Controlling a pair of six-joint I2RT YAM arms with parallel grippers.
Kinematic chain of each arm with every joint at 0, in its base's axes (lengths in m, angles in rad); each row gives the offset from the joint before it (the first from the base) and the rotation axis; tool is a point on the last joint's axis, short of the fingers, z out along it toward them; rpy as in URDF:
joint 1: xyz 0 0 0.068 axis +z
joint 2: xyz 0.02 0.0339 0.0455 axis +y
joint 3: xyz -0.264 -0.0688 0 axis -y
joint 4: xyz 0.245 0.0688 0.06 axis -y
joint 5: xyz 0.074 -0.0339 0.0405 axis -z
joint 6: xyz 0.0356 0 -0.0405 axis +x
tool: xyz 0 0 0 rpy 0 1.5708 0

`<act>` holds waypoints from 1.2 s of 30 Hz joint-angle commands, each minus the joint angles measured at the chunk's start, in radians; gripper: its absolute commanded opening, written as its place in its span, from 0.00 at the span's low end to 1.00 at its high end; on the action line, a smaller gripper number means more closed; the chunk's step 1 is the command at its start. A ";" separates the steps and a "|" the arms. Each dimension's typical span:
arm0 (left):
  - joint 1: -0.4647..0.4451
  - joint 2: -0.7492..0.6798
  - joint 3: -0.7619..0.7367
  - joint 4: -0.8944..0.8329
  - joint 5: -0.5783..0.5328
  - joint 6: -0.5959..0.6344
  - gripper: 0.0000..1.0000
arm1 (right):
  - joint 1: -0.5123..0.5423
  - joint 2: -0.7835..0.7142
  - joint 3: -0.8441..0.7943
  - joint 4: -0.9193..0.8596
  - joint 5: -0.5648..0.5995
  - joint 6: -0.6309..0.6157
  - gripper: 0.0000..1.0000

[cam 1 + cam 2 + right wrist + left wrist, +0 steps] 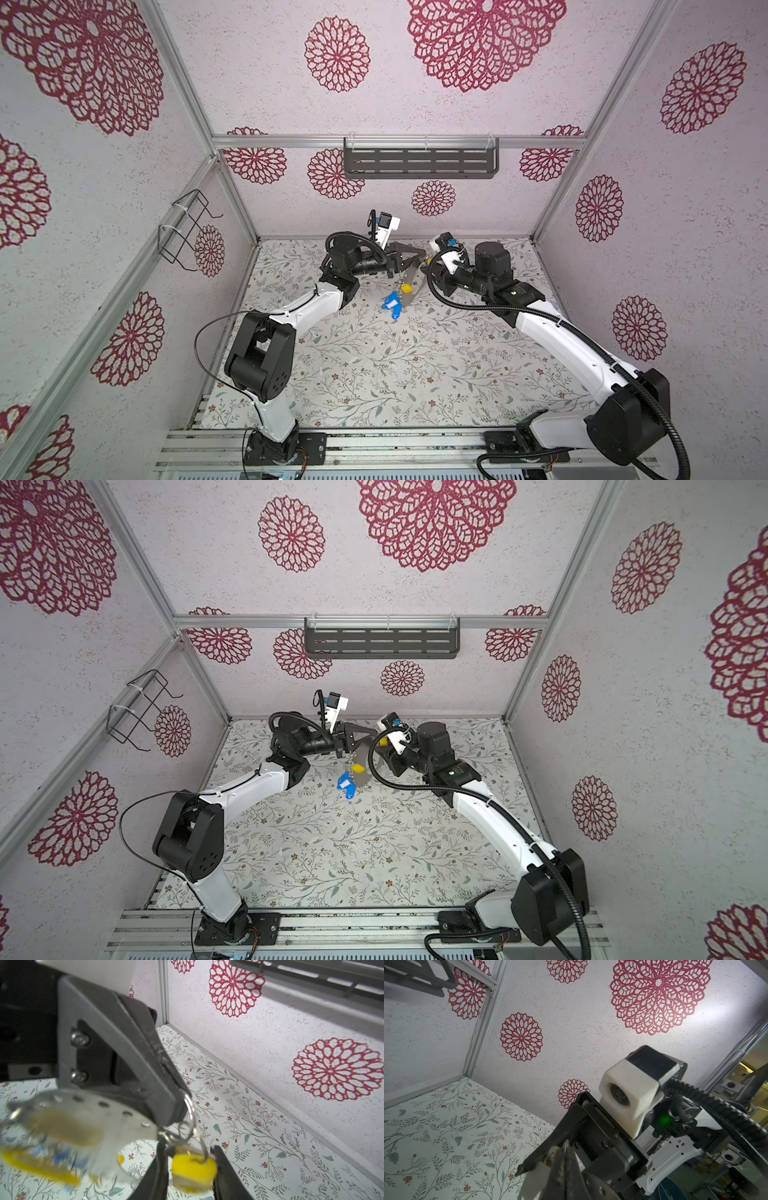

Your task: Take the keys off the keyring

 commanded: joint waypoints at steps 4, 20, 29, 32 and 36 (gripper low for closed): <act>-0.004 -0.027 0.008 -0.005 -0.061 0.040 0.00 | 0.009 -0.053 0.045 -0.008 0.073 -0.004 0.38; 0.015 -0.043 0.026 -0.179 -0.049 0.162 0.00 | 0.000 -0.072 0.115 -0.182 0.127 -0.075 0.06; 0.010 -0.044 0.026 -0.389 -0.119 0.356 0.00 | -0.009 -0.063 0.204 -0.306 0.154 -0.104 0.00; 0.002 -0.042 0.034 -0.442 -0.149 0.414 0.00 | -0.014 -0.018 0.267 -0.376 0.140 -0.092 0.00; -0.003 -0.042 0.037 -0.440 -0.175 0.426 0.00 | -0.014 0.049 0.328 -0.458 0.100 -0.049 0.00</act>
